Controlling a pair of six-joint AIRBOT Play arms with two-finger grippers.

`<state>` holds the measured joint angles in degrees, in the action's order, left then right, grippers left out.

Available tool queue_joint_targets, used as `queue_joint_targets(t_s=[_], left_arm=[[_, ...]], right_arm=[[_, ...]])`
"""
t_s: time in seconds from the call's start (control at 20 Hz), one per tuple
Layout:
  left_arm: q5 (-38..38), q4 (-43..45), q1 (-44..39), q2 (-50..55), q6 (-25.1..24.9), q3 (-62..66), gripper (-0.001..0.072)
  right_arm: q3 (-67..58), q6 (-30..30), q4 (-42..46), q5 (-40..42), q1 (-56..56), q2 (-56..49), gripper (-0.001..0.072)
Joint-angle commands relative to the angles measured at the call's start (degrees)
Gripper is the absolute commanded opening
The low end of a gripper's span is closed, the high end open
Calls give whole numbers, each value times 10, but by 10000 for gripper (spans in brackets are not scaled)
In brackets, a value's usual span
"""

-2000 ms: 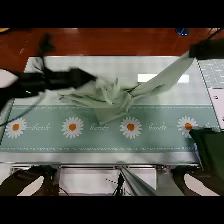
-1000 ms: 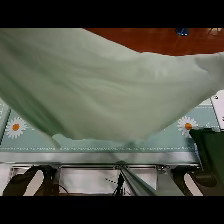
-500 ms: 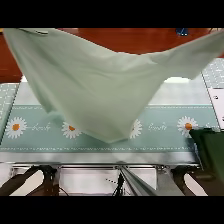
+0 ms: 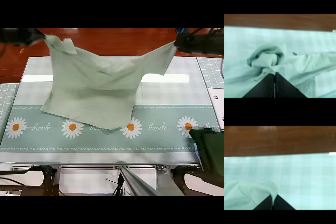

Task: Fold the shirts.

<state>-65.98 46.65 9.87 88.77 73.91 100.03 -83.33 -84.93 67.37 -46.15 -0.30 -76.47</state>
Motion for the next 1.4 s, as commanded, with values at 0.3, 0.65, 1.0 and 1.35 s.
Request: queue_joint_targets(t_s=[0.3, 0.65, 1.0, 1.35], left_arm=[[-127, -23, 7, 76, 40, 15, 400], [-268, -7, 80, -44, 104, -11, 545], [-116, -44, -37, -284, 104, -498, 551], [123, -199, -250, -302, 104, -760, 680]], right_arm=[[0, 28, -8, -66, 0, -41, 29], [0, 44, 82, -116, 0, -6, 30], [0, 49, 112, -136, 0, -6, 29], [0, 49, 112, -133, 0, -6, 30]])
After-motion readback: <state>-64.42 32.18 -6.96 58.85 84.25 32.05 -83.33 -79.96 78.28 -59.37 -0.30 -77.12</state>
